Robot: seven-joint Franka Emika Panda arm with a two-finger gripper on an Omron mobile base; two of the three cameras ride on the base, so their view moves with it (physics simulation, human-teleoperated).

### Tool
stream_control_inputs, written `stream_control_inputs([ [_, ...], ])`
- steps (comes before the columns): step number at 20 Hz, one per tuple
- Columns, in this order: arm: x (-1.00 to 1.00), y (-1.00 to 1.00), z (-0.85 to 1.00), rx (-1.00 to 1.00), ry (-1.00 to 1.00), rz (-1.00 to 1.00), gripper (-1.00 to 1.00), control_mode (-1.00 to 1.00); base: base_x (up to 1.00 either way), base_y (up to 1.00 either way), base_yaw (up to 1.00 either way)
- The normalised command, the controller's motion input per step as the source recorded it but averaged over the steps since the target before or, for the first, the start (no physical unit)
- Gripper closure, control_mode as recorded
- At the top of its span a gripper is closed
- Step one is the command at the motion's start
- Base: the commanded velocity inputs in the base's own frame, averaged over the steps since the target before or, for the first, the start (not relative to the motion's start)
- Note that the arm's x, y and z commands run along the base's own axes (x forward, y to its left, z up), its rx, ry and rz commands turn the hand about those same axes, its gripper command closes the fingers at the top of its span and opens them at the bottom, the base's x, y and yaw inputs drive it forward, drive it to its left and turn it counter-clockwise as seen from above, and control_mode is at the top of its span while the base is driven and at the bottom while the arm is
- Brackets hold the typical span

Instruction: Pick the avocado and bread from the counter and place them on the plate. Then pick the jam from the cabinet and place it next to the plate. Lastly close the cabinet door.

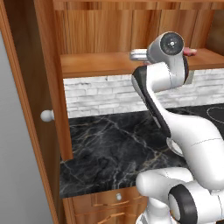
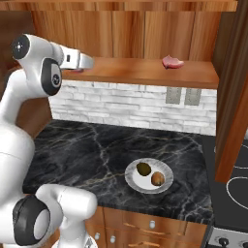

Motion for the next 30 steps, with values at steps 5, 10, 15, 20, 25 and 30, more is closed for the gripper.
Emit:
stream_control_inputs([
  [5,-0.82,-0.11,-0.06,0.0,0.0,0.0,1.0,-1.0,0.0,0.0,0.0],
  [10,-0.68,-0.12,-0.11,0.0,0.0,0.0,1.0,-1.0,0.0,0.0,0.0],
  [15,-0.32,-0.12,-0.34,0.0,0.0,0.0,1.0,-1.0,0.0,0.0,0.0],
  [20,-0.07,-0.1,-0.44,0.0,0.02,0.0,1.0,-1.0,0.0,0.0,0.0],
  [25,0.0,-0.14,-0.51,0.0,0.06,0.0,1.0,-1.0,0.0,0.0,0.0],
  [30,0.07,-0.17,-0.64,0.0,0.12,0.0,1.0,-1.0,0.0,0.0,0.0],
])
